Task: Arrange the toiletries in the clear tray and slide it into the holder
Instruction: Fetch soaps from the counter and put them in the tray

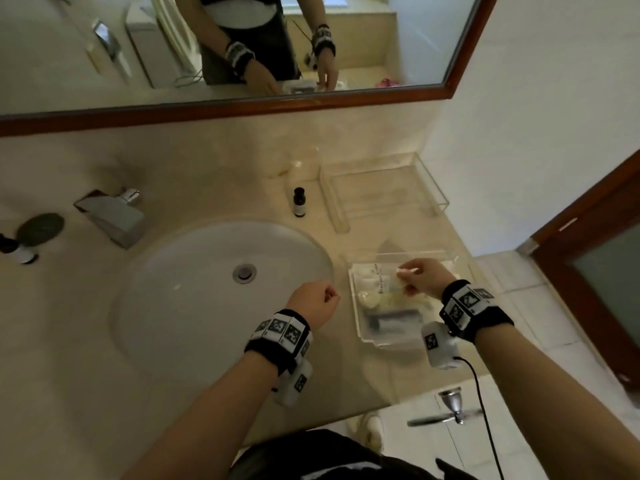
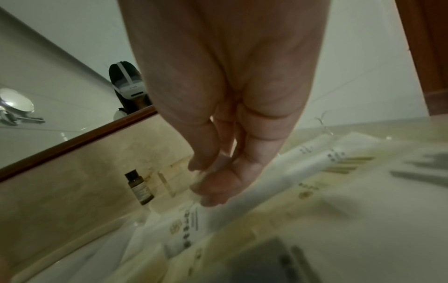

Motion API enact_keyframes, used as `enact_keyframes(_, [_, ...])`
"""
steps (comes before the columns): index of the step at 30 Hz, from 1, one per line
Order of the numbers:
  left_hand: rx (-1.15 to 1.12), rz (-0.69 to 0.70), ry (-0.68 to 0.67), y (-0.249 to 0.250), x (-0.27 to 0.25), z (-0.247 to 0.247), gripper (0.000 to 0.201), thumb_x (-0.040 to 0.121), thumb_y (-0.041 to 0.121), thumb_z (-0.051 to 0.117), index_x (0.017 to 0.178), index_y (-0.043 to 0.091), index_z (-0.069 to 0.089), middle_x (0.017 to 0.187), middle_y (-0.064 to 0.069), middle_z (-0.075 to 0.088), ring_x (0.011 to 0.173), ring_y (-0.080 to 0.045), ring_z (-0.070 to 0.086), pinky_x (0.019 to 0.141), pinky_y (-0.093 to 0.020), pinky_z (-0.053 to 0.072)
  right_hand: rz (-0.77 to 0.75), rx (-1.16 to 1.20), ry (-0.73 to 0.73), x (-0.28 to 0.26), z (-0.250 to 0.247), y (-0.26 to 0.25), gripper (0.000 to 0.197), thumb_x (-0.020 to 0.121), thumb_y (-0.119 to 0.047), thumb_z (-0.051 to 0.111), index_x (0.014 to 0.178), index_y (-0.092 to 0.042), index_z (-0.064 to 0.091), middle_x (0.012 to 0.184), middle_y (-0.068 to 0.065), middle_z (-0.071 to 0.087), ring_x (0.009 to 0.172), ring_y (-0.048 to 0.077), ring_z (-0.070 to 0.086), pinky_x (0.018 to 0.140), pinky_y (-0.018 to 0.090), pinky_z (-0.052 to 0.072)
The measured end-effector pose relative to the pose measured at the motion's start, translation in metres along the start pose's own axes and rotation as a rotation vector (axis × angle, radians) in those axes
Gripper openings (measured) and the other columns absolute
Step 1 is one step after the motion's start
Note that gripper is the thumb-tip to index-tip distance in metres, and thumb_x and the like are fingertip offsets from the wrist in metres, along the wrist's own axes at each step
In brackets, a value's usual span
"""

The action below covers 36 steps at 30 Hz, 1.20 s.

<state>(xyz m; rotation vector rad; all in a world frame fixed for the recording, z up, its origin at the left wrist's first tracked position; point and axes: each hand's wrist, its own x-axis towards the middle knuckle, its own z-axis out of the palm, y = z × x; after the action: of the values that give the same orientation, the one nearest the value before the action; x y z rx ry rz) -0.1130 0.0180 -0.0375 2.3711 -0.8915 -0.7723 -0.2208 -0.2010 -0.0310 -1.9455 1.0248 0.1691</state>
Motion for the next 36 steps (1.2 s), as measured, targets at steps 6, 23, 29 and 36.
enact_keyframes(6, [-0.008, -0.037, 0.024, 0.012, 0.009, 0.011, 0.021, 0.093, 0.026, 0.051, 0.102, 0.011, 0.062, 0.103, -0.007, 0.067, 0.090, -0.020, 0.059, 0.078, -0.028, 0.045, -0.016, -0.093, -0.116, 0.003, 0.012, 0.006, 0.028, 0.085, -0.024, 0.068, 0.106, -0.005, 0.067, 0.092, 0.009, 0.066, 0.082, 0.019, 0.061, 0.084, 0.031, 0.051])
enact_keyframes(23, [-0.044, -0.114, 0.084, 0.000, -0.001, 0.012, 0.017, 0.091, 0.023, 0.054, 0.099, 0.012, 0.063, 0.095, -0.003, 0.064, 0.082, -0.014, 0.054, 0.077, -0.025, 0.045, -0.088, -0.247, -0.047, 0.000, 0.010, -0.010, 0.018, 0.077, -0.022, 0.077, 0.078, -0.010, 0.064, 0.066, 0.004, 0.065, 0.054, 0.013, 0.060, 0.049, 0.022, 0.049])
enact_keyframes(29, [-0.070, -0.143, 0.131, -0.012, -0.013, 0.002, 0.016, 0.092, 0.023, 0.054, 0.096, 0.012, 0.063, 0.097, -0.005, 0.067, 0.083, -0.017, 0.057, 0.075, -0.025, 0.045, -0.218, -0.166, -0.013, 0.007, 0.024, -0.050, 0.026, 0.089, -0.035, 0.061, 0.092, -0.010, 0.065, 0.074, 0.003, 0.064, 0.059, 0.015, 0.059, 0.053, 0.024, 0.047])
enact_keyframes(36, [-0.046, -0.197, 0.208, -0.037, -0.024, -0.024, 0.016, 0.093, 0.025, 0.052, 0.097, 0.013, 0.062, 0.097, -0.004, 0.067, 0.089, -0.021, 0.062, 0.080, -0.031, 0.050, -0.239, -0.037, -0.015, 0.049, 0.058, -0.134, 0.034, 0.092, -0.026, 0.056, 0.120, -0.007, 0.053, 0.107, 0.012, 0.064, 0.062, 0.014, 0.061, 0.051, 0.022, 0.049])
